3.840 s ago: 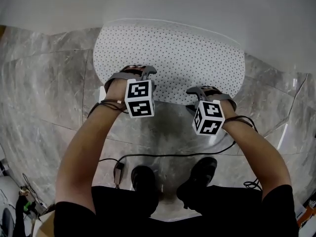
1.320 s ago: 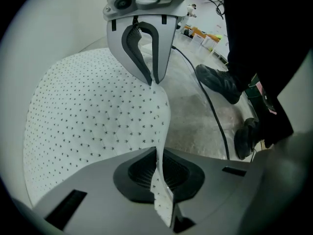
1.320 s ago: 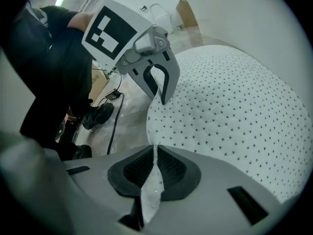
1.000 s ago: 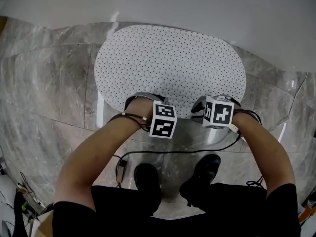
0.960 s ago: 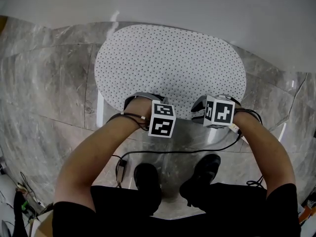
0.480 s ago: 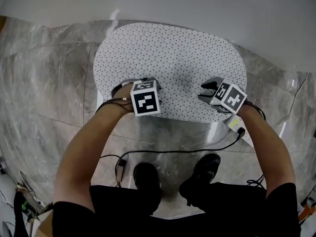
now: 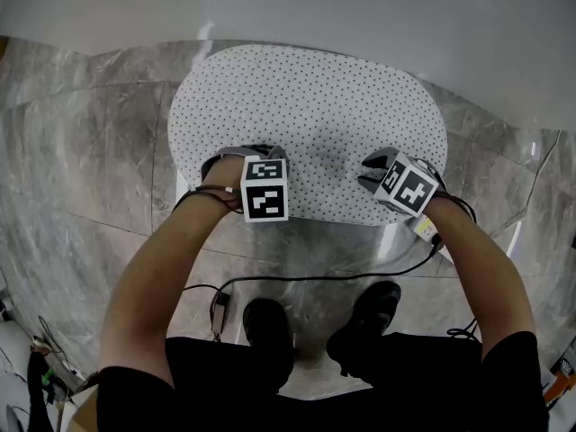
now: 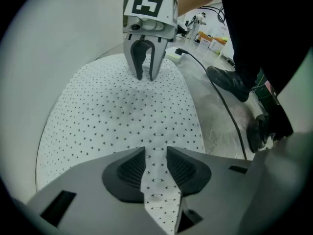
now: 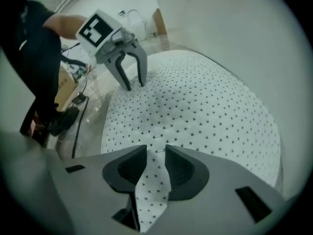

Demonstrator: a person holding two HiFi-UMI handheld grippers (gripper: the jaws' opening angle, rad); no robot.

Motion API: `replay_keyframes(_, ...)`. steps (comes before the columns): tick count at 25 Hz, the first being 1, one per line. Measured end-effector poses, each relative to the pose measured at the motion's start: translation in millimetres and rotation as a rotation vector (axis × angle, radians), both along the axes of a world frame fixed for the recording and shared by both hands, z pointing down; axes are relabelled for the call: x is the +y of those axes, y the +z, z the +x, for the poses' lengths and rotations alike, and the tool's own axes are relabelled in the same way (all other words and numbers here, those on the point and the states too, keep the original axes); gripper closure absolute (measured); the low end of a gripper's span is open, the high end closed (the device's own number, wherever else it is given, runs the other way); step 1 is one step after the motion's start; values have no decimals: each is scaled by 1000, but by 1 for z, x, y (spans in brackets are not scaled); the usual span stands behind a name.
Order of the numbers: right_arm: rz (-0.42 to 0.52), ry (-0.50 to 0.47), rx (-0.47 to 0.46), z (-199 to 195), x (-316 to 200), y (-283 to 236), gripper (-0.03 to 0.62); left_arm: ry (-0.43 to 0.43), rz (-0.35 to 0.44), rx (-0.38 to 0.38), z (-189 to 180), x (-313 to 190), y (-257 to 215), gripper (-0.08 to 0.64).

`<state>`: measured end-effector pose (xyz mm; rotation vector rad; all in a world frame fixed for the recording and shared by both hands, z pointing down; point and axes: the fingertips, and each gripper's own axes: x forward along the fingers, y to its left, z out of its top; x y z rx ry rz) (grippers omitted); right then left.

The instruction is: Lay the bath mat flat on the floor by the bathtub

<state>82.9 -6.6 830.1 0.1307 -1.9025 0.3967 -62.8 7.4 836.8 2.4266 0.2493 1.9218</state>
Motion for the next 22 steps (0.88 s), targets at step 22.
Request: replay_keyframes(22, 170, 419, -238, 48, -81, -107, 557, -668, 190, 416, 1, -93, -121, 549)
